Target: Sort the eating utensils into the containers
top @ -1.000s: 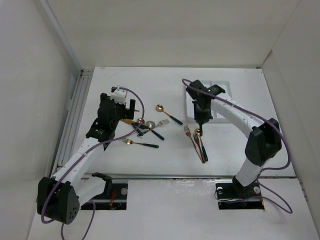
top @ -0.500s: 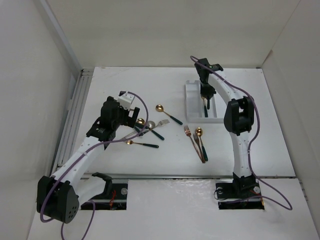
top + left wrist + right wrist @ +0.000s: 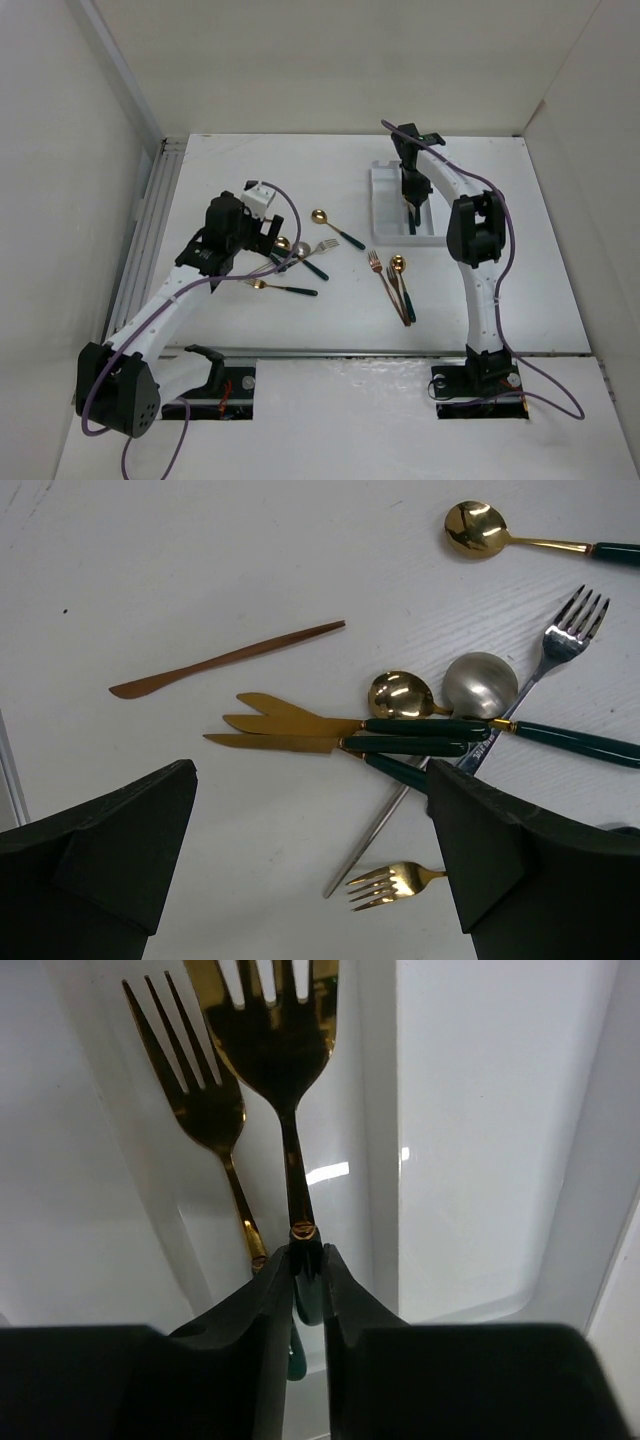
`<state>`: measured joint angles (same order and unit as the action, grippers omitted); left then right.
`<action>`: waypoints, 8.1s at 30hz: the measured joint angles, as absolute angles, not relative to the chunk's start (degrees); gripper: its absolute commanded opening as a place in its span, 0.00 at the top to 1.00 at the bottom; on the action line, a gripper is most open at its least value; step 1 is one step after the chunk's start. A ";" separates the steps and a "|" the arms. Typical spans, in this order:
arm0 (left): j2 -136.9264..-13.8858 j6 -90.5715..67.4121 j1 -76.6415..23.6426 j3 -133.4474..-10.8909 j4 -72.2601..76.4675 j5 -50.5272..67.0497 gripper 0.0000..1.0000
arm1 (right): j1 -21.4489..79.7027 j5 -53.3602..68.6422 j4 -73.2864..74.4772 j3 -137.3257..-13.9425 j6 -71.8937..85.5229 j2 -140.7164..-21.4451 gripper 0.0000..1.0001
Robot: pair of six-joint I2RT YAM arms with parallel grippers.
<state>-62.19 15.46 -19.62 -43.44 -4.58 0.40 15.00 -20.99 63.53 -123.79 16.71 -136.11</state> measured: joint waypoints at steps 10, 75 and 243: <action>-62.19 16.62 -21.10 -43.44 -4.60 1.30 0.03 | 15.05 -18.11 62.87 -120.05 16.71 -132.18 0.44; -60.88 16.84 -25.41 -39.29 -4.01 3.66 0.00 | 36.34 -12.05 51.55 -59.00 41.47 -98.19 0.75; -61.82 13.41 -27.24 -34.94 0.62 -6.94 0.00 | 20.49 -21.93 48.36 -91.61 17.37 -107.85 0.28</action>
